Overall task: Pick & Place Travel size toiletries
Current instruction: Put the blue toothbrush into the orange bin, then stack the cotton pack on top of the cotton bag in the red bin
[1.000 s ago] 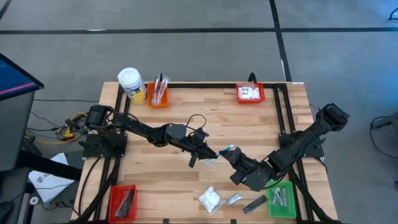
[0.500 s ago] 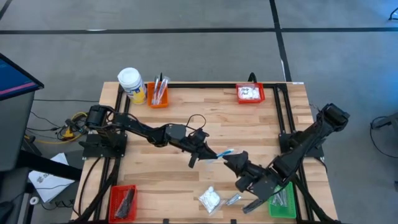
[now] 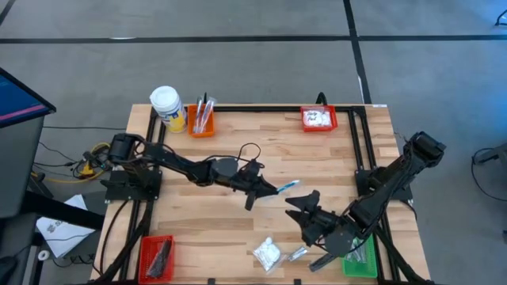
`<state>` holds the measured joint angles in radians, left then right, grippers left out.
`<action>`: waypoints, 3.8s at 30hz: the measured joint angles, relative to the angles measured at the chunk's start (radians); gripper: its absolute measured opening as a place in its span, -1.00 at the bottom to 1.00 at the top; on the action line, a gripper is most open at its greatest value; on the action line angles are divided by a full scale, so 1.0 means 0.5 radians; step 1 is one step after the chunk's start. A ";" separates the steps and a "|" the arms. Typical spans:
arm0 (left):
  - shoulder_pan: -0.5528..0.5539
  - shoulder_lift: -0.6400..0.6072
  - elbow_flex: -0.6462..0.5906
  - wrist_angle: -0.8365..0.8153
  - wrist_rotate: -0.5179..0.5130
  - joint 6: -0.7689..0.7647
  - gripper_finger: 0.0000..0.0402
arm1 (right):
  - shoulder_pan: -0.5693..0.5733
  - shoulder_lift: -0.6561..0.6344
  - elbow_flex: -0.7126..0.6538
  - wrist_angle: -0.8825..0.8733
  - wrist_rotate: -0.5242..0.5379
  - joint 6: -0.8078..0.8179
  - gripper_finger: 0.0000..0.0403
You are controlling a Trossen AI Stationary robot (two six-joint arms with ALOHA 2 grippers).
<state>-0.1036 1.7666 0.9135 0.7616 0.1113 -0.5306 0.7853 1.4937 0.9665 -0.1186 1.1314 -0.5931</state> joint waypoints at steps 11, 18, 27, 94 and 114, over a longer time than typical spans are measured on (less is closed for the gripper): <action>-0.060 -0.376 -0.090 -0.789 -1.022 0.227 -0.97 | -0.042 -0.062 -0.002 -0.014 -0.028 0.328 0.34; -0.095 -0.755 -0.422 -0.812 -1.509 0.208 -0.97 | -0.276 -0.255 -0.009 -0.139 -0.675 0.618 0.34; 0.010 -1.028 -0.716 -0.805 -1.925 0.111 -0.97 | -0.680 -0.484 -0.016 -0.035 -1.155 0.725 0.34; 1.273 -0.216 -0.493 -1.369 -1.864 -0.280 -0.18 | -1.629 -1.485 -0.426 0.617 -3.002 0.836 0.34; 0.682 -0.937 -0.491 -1.369 -1.955 -0.153 0.03 | -1.629 -1.485 -0.425 0.594 -3.002 0.836 0.34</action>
<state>0.2375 1.2981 0.6678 0.0769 -0.8661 -0.6072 -0.0292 0.7513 0.7540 0.1783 -0.3695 -0.1753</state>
